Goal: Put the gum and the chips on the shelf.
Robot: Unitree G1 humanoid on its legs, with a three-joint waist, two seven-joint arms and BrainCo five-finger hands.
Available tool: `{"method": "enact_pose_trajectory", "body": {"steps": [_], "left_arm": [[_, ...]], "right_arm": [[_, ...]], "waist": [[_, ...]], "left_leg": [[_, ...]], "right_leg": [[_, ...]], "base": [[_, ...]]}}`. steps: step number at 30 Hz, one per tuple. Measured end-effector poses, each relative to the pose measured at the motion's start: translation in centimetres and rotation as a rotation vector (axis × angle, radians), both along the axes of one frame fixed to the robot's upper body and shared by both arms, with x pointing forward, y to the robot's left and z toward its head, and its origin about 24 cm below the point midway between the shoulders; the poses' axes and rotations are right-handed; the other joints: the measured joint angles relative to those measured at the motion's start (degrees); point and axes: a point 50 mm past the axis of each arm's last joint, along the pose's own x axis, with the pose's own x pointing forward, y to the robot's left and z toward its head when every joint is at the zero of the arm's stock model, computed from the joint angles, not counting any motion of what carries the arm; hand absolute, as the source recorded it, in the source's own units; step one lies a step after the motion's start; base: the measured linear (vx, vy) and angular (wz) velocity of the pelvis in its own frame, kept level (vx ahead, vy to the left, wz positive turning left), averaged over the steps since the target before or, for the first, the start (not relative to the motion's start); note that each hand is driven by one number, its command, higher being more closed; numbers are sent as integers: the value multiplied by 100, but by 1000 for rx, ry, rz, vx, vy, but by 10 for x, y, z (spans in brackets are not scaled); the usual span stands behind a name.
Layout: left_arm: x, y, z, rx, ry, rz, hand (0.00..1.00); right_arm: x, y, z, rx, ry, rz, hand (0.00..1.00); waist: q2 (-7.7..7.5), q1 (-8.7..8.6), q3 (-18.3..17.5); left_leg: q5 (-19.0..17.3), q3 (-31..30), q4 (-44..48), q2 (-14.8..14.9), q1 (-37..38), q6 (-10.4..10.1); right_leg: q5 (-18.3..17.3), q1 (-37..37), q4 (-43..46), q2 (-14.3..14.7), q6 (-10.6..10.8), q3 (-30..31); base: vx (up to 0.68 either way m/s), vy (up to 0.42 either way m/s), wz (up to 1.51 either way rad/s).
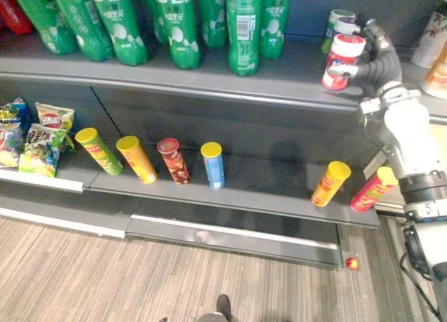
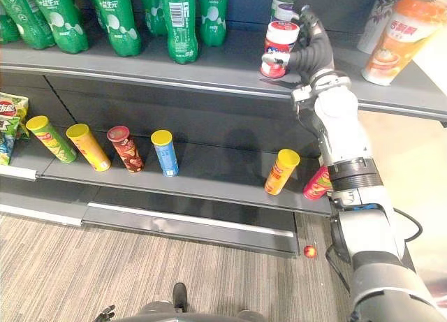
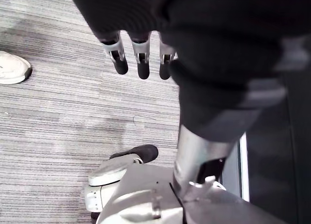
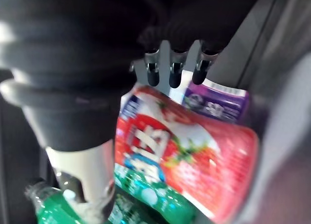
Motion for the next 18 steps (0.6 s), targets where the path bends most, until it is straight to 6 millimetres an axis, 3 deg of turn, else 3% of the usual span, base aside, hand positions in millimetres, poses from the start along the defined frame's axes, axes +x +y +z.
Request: {"method": "enact_pose_trajectory", "body": {"steps": [8, 15, 18], "left_arm": [[-2, 1, 0, 3, -1, 0, 0], [-9, 2, -2, 5, 32, 8, 0], [-9, 2, -2, 5, 30, 7, 0]], "right_arm": [[-26, -16, 45, -5, -190, -36, 0], [-41, -8, 60, 17, -296, 15, 0], [-56, -2, 68, 41, -366, 76, 0]], "waist": [[61, -64, -151], [93, -77, -307], [72, -62, -321]], "left_leg": [[63, 7, -3, 225, -67, -105], [78, 124, -3, 331, -68, -183], [75, 175, -3, 333, -75, -185]], "right_leg": [[63, -106, -11, 216, -119, 61], [55, -186, -16, 301, -144, 133], [56, -225, -17, 303, -140, 204]], "base": [[-33, -32, -5], [-31, -12, -8], [11, 15, -8]]}}
